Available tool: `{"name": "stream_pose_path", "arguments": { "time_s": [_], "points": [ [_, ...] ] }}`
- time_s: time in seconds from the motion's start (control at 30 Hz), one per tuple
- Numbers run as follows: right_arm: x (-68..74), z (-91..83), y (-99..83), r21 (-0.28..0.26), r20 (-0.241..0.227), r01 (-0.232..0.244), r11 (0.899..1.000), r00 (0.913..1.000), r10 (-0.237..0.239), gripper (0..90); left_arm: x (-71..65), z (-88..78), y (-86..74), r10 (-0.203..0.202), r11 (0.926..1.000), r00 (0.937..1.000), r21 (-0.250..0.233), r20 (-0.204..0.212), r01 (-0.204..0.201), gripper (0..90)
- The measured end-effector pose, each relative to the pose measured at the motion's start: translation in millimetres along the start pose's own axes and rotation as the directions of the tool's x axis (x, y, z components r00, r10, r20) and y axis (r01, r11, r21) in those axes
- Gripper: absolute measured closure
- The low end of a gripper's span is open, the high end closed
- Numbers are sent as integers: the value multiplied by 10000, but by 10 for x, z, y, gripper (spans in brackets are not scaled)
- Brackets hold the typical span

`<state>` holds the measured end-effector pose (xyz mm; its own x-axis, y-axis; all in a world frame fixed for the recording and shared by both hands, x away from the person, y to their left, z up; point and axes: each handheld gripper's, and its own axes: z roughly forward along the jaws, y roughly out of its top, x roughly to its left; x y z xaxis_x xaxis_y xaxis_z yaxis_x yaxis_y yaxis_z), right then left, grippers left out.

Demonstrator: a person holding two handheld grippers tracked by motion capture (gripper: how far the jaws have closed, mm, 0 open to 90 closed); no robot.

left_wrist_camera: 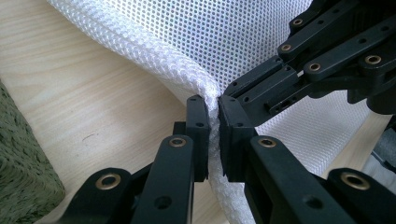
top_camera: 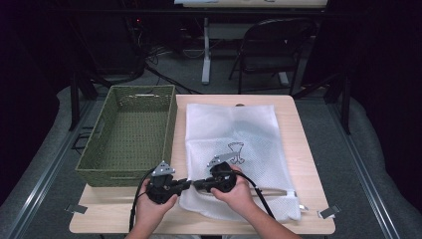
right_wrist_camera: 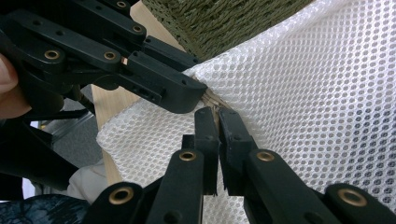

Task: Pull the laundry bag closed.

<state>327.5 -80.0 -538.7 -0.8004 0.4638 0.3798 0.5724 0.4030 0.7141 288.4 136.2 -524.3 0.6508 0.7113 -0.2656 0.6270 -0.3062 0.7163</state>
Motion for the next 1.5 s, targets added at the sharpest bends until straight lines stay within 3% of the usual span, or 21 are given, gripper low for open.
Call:
{"name": "stream_pose_path", "arguments": {
  "time_s": [0.27, 0.33, 1.03, 1.33, 1.5],
  "points": [
    [2, -4, -13, 106, 112, 10, 9999, 9999, -11, 873, -6, 0, -2, 107, 9999, 9999, 74, -77, -106, 844],
    [4, 2, -27, 352, 449, 126, 9993, 9989, -142, 873, 3, -13, -3, 55, 10000, 9998, 13, -176, -55, 845],
    [-31, -58, -120, 783, 620, 173, 9968, 9978, -222, 873, -15, -37, -11, 204, 9997, 9994, 131, -293, -201, 845],
    [-38, -96, -153, 1019, 938, 298, 9943, 9948, -394, 873, -3, -78, 2, 60, 10000, 9993, 47, -381, -58, 846],
    [-53, -160, -183, 1121, 1116, 291, 9933, 9929, -417, 872, -1, -103, 19, 223, 9997, 9986, 77, -488, -219, 846]
  ]
}}
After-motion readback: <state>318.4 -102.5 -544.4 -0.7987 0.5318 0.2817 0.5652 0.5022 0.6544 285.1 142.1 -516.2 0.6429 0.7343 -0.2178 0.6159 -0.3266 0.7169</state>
